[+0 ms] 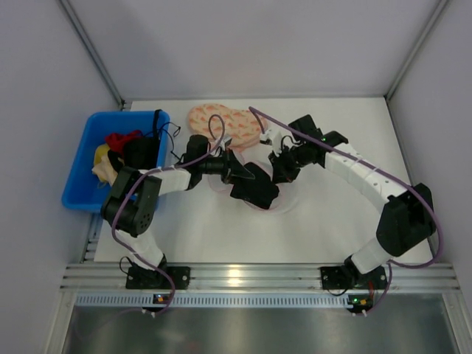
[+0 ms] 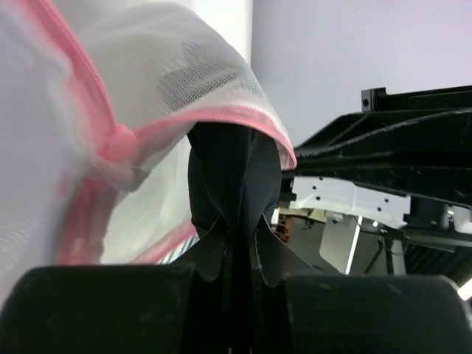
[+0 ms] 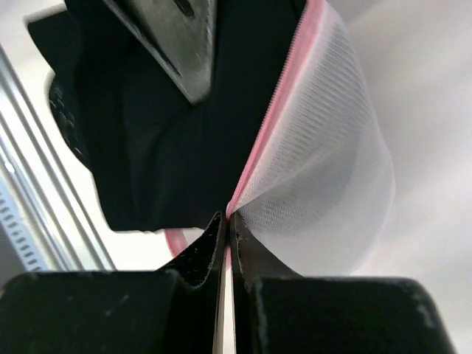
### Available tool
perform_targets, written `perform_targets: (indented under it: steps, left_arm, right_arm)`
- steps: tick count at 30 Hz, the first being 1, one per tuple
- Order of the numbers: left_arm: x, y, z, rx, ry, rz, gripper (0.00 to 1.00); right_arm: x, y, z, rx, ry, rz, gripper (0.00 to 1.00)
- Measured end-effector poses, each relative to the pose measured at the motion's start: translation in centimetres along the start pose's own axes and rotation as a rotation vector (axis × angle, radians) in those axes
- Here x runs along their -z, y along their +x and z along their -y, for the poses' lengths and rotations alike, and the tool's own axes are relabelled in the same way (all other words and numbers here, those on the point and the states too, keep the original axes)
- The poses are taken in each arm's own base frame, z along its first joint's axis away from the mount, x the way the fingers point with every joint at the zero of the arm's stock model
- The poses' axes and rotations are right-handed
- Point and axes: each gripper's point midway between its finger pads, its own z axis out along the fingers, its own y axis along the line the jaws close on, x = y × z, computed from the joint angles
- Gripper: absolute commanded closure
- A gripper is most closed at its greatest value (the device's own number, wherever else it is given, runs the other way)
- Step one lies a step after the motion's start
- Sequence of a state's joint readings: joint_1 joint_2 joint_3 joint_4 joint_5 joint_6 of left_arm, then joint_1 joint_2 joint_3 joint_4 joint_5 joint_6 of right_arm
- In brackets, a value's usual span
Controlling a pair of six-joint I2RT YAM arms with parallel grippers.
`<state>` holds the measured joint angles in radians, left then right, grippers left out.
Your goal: Place the bra in the laundry bag and zip it closed
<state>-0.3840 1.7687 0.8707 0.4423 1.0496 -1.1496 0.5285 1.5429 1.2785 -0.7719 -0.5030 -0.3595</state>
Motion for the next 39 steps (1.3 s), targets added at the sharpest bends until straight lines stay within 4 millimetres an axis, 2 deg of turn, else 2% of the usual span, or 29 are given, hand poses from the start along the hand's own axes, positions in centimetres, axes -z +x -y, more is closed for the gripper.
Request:
perform_targets:
  steps: [5, 13, 17, 21, 22, 23, 27, 29, 31, 32, 34, 36, 39]
  left_arm:
    - [-1.8, -0.4, 0.2, -0.039, -0.044, 0.097, 1.0]
    - [-4.3, -1.2, -2.2, 0.007, -0.188, 0.267, 1.0]
    - [-4.7, -1.2, -3.9, 0.05, -0.285, 0.32, 1.0]
    - [-4.6, -2.3, -5.1, 0.081, -0.383, 0.359, 1.0]
    - [-4.7, -2.8, -5.1, 0.077, -0.402, 0.368, 1.0]
    - [-4.7, -3.2, -5.0, 0.072, -0.415, 0.376, 1.0]
    - [-4.6, -4.5, -4.5, 0.05, -0.45, 0.413, 1.0]
    - [-4.4, -4.6, -4.8, 0.058, -0.466, 0.421, 1.0]
    - [-4.2, -4.4, -5.3, 0.078, -0.49, 0.421, 1.0]
    - [-4.1, -4.3, -5.4, 0.087, -0.499, 0.42, 1.0]
    - [-4.0, -4.4, -5.3, 0.098, -0.508, 0.42, 1.0]
    - [-4.1, -4.6, -4.8, 0.106, -0.503, 0.425, 1.0]
    - [-4.5, -5.4, -4.1, 0.115, -0.491, 0.443, 1.0]
  right_arm:
    - [-0.5, -1.4, -0.9, -0.075, -0.07, 0.028, 1.0]
    - [-1.4, -1.5, -2.9, -0.271, -0.192, 0.047, 1.0]
    - [-2.1, -0.5, -2.9, -0.412, -0.243, 0.058, 1.0]
    - [-2.0, -0.1, -1.5, -0.52, -0.245, 0.088, 1.0]
    - [-1.8, -0.1, -1.1, -0.535, -0.24, 0.097, 0.96]
    - [-1.7, 0.0, -0.5, -0.552, -0.232, 0.109, 0.84]
    - [-1.1, 0.7, 1.8, -0.593, -0.166, 0.125, 0.68]
    - [-0.5, 1.1, 3.2, -0.609, -0.1, 0.134, 0.52]
    - [0.8, 1.6, 4.4, -0.617, -0.023, 0.161, 0.42]
    - [1.7, 1.7, 4.7, -0.616, 0.013, 0.181, 0.32]
    - [3.5, 2.0, 4.5, -0.618, 0.073, 0.231, 0.3]
    - [5.0, 2.1, 3.4, -0.624, 0.102, 0.293, 0.31]
    - [4.8, 3.0, 1.5, -0.667, 0.083, 0.314, 0.36]
